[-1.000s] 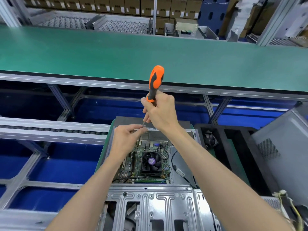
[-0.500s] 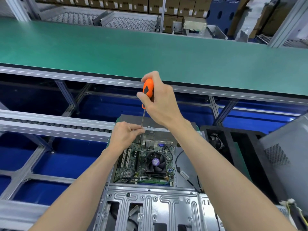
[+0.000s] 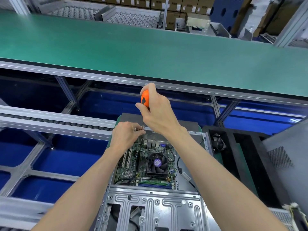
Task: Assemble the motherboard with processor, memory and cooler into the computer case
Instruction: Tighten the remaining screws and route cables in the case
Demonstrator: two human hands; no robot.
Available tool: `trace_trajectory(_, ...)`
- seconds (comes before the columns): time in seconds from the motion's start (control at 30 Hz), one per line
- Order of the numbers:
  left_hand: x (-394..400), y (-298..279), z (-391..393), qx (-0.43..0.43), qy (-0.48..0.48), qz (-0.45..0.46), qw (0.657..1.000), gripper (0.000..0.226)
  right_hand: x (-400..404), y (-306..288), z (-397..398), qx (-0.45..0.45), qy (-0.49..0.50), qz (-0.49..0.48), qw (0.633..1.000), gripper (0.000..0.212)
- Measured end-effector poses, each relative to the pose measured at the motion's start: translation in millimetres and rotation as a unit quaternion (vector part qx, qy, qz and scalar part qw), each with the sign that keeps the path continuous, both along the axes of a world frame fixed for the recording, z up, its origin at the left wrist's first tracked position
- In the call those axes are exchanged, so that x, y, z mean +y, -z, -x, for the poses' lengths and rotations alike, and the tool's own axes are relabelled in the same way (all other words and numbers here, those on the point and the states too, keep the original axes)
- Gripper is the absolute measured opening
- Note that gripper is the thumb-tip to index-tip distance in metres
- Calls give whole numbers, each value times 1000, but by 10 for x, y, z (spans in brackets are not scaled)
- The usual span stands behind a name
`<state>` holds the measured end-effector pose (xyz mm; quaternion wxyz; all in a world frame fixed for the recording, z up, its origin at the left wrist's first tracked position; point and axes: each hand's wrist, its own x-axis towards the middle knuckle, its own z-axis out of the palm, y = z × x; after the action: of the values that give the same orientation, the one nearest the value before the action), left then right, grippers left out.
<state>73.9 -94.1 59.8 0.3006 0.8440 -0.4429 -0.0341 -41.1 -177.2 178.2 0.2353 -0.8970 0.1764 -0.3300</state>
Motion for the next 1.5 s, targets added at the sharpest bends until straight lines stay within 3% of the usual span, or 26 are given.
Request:
trace_trajectory(0.43, -16, 28, -40, 30, 4, -14, 999, 15, 1, 13, -22, 13, 11, -14, 1000, 28)
trace_trajectory(0.63, -8, 27, -41, 51, -6, -11, 999, 13, 11, -159, -49, 128, 32, 133, 982, 30)
trace_trajectory(0.83, 3, 20, -41, 74, -10, -10, 997, 14, 32, -367, -123, 214, -14, 133, 968, 11)
trace_trajectory(0.97, 9, 8, -19, 67, -4, -16, 998, 14, 85, -372, -152, 222, 61, 203, 952, 25)
trace_trajectory(1.13, 7, 17, -14, 71, -2, -20, 997, 14, 65, -472, -105, 259, -23, 140, 955, 15)
trace_trajectory(1.3, 13, 16, 20, 57, 13, -40, 998, 13, 65, -400, -53, 247, 72, 193, 947, 29)
trace_trajectory(1.43, 17, 5, 29, 52, 7, -43, 998, 12, 52, -502, -33, 272, -20, 140, 952, 20)
trace_trajectory(1.5, 20, -2, 34, 44, 7, -47, 998, 12, 65, -500, -45, 269, -10, 141, 953, 17)
